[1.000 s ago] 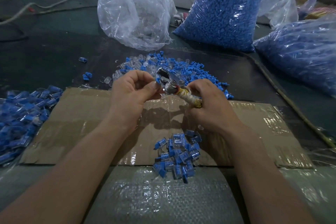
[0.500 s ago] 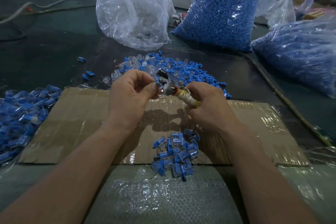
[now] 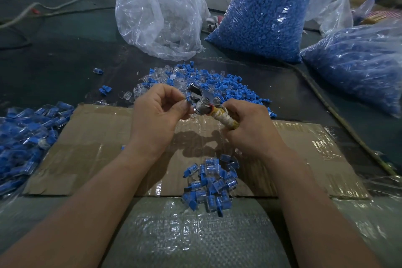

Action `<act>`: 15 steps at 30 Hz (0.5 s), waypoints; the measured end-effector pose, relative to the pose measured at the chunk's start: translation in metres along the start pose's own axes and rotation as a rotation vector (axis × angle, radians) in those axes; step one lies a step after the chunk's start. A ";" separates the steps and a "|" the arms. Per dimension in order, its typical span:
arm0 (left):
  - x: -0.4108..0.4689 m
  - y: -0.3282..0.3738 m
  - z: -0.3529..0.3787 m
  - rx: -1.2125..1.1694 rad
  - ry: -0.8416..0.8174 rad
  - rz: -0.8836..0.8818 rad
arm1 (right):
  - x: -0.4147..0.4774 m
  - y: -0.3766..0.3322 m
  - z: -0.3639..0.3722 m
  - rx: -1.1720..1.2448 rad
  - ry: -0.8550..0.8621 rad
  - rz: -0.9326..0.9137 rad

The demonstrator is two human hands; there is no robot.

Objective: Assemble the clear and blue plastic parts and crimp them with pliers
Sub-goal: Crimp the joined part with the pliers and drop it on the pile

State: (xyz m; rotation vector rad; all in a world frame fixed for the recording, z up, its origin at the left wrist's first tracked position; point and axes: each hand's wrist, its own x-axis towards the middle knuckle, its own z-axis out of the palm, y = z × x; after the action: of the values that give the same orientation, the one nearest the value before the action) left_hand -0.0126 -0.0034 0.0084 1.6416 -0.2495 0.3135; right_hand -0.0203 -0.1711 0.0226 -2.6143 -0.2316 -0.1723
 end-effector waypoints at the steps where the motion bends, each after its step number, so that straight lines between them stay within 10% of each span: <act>1: 0.000 0.000 0.000 0.005 0.002 0.000 | 0.000 0.000 0.000 -0.006 0.002 -0.001; 15: 0.001 0.001 -0.002 -0.056 0.045 -0.041 | 0.004 0.018 0.005 -0.040 0.075 -0.059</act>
State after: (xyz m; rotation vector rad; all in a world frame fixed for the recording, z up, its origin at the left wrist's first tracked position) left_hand -0.0125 -0.0018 0.0101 1.5810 -0.1891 0.3095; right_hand -0.0126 -0.1832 0.0107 -2.6361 -0.2822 -0.2981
